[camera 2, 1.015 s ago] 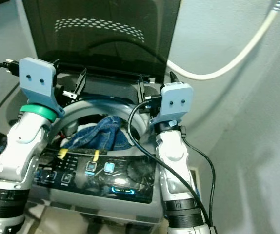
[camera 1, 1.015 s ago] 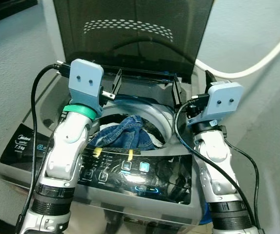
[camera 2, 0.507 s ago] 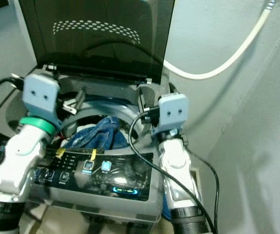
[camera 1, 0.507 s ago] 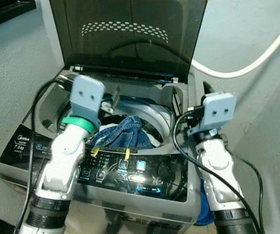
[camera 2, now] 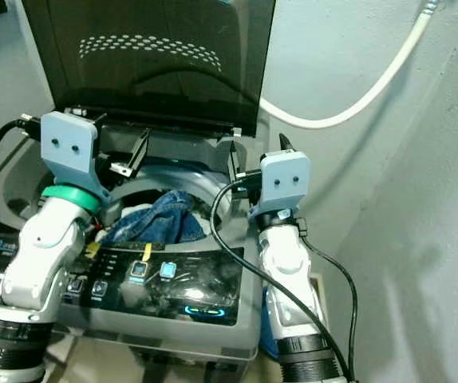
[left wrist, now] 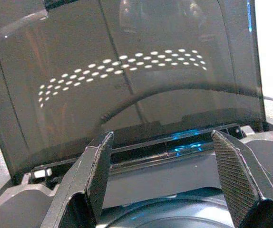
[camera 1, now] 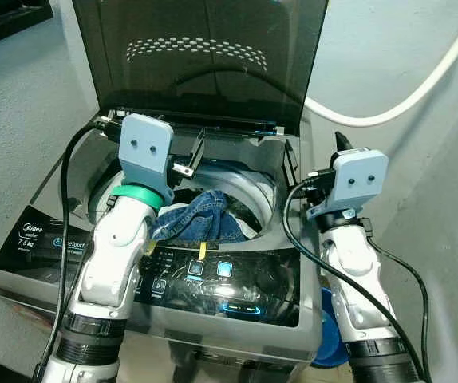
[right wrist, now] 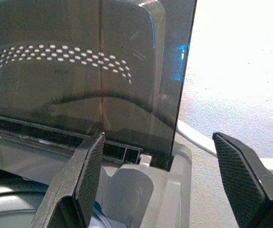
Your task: Clothes washing
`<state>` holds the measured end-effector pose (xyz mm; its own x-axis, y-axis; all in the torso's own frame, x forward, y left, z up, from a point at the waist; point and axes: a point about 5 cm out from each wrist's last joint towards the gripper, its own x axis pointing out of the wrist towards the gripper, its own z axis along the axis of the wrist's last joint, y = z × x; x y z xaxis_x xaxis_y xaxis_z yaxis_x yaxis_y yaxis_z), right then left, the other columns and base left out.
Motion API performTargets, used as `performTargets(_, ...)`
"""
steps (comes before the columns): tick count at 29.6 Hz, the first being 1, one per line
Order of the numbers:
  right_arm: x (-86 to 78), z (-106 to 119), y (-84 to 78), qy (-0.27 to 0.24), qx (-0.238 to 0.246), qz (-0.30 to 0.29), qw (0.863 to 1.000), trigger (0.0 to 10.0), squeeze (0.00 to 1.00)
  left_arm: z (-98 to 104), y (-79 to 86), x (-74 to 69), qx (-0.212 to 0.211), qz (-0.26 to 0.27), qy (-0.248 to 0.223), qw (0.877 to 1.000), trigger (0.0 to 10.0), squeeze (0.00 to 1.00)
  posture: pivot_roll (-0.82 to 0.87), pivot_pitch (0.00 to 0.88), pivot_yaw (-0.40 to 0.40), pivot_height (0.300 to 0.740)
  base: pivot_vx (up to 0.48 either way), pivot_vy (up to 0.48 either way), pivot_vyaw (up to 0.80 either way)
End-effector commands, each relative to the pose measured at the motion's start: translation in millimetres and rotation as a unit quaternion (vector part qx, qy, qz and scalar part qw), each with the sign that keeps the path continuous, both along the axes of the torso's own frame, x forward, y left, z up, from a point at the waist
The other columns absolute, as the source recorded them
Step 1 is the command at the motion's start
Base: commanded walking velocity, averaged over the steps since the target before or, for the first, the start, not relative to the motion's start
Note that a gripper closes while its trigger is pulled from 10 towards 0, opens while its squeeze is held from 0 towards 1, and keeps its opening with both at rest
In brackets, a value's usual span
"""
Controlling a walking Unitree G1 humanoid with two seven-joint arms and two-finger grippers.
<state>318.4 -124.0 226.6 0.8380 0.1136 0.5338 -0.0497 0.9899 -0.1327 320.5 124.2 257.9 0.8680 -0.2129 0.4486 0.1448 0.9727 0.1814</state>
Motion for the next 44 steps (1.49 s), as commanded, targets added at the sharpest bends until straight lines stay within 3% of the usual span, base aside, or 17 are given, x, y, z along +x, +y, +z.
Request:
performTargets(1,1.5,0.4,2.4,0.001,-0.003,0.001,1.000,10.0,0.00,-4.3,-2.0,1.7,-0.005,-0.001,0.010,1.000,10.0,0.00,0.07,0.000,0.055,0.740,-0.259,0.000,0.00)
performTargets(44,1.5,-3.5,7.6,0.006,-0.012,0.012,1.000,10.0,0.00,-3.8,-7.7,3.8,-0.012,-0.007,0.008,1.000,10.0,0.00,0.05,0.000,0.060,0.740,-0.286,0.000,0.00)
